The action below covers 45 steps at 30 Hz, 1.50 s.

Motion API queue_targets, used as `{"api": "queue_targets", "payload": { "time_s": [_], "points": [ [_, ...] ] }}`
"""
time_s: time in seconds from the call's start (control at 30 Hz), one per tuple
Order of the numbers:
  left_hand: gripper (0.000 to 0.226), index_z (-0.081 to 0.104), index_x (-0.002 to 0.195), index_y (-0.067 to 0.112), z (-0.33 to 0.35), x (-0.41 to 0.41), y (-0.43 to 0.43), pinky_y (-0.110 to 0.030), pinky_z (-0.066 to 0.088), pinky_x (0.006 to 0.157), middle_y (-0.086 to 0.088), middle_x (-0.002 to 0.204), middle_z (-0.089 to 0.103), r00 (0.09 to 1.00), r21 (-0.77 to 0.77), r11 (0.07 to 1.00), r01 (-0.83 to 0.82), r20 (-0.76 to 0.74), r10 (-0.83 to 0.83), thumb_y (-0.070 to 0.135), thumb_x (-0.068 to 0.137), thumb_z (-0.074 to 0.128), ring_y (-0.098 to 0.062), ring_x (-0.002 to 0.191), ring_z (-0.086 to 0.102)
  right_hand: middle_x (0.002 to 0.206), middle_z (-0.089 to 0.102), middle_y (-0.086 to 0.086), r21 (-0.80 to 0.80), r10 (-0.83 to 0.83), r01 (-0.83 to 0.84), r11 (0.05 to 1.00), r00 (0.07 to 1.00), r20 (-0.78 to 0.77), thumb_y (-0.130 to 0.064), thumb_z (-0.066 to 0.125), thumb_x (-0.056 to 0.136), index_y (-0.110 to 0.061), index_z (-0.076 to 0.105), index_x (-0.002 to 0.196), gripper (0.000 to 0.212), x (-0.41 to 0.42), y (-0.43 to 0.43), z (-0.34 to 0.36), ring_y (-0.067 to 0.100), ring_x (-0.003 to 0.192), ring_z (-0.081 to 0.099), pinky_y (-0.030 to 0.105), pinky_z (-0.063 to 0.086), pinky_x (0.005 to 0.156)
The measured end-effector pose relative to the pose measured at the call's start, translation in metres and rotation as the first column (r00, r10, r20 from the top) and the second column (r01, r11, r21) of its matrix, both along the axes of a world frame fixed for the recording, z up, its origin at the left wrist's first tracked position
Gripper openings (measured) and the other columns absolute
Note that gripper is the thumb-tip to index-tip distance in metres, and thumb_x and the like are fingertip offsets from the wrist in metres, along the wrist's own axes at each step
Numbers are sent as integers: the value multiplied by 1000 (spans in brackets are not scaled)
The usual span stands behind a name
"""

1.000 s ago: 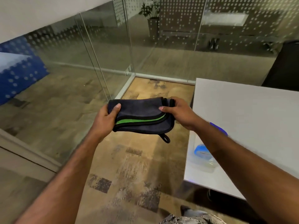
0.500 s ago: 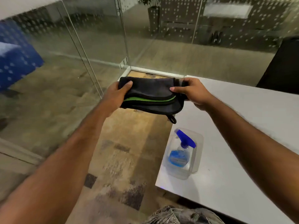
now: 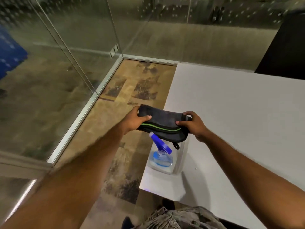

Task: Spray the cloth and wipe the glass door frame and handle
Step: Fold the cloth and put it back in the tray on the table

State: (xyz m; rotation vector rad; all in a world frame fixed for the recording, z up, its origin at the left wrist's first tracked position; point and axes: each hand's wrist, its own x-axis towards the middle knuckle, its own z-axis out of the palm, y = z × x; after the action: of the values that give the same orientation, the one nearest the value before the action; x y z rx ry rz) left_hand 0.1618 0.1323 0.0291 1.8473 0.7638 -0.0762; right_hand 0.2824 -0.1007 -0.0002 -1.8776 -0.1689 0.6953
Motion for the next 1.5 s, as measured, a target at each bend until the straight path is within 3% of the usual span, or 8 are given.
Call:
{"api": "queue_targets", "payload": {
  "time_s": [0.23,0.43,0.63,0.77,0.9,1.17,1.4,1.5],
  "points": [
    [58,44,142,13,-45,14,-12,-14,50,43,-9,115,62,985,-35,998,56,-159,-61,16,91,72,-10,77,63,107,71,10,-295,124,-79,952,983,135,-24,85,74,-14,66,109,41,0,-19,-45,28,98,65,32,50,85],
    [65,45,143,9,-76,13,-19,-27,56,81,-14,128,63,979,4,995,102,-179,-100,17,87,77,-24,104,66,113,65,14,-513,294,-136,848,924,242,-36,79,79,-15,64,120,49,-5,-25,-61,33,103,63,35,49,84],
    [68,41,146,11,-89,11,-19,-17,48,73,-3,126,59,981,-56,993,105,-161,-113,15,88,76,-16,103,59,124,49,16,-630,406,-103,770,840,359,-41,80,77,-12,58,127,62,-11,-25,-64,36,107,56,43,53,88],
    [66,44,144,11,-93,11,-17,-22,51,79,-7,127,62,980,-19,992,127,-155,-128,16,87,77,-19,104,60,110,59,14,-650,548,-79,756,620,562,-32,77,79,-9,64,112,42,-14,-20,-62,34,96,56,38,45,74],
    [66,45,143,9,-96,9,-18,-31,53,89,-14,131,63,975,-22,987,161,-149,-163,15,86,78,-22,105,62,108,67,9,-732,720,-256,632,545,430,-23,54,94,-12,70,111,26,-22,-8,-65,30,98,59,34,47,71],
    [70,47,142,12,-101,11,-27,-11,47,65,-12,125,66,976,81,981,178,-144,-165,23,82,81,-13,89,62,115,68,15,-813,779,-274,514,546,309,-16,51,97,-6,68,113,26,-23,14,-74,31,102,64,36,51,80],
    [77,48,146,13,-102,17,-37,-27,50,89,-11,136,63,973,127,971,200,-143,-182,32,80,83,-26,115,63,120,69,15,-827,788,-334,452,584,195,-18,42,104,-6,64,120,30,-23,24,-93,33,107,66,39,52,92],
    [71,53,142,14,-102,20,-37,-26,49,87,-11,130,66,972,134,969,206,-145,-186,38,81,81,-18,102,61,120,68,15,-824,796,-350,445,576,185,-18,43,103,-7,65,117,29,-21,25,-101,33,108,65,40,53,91]
  ]
}}
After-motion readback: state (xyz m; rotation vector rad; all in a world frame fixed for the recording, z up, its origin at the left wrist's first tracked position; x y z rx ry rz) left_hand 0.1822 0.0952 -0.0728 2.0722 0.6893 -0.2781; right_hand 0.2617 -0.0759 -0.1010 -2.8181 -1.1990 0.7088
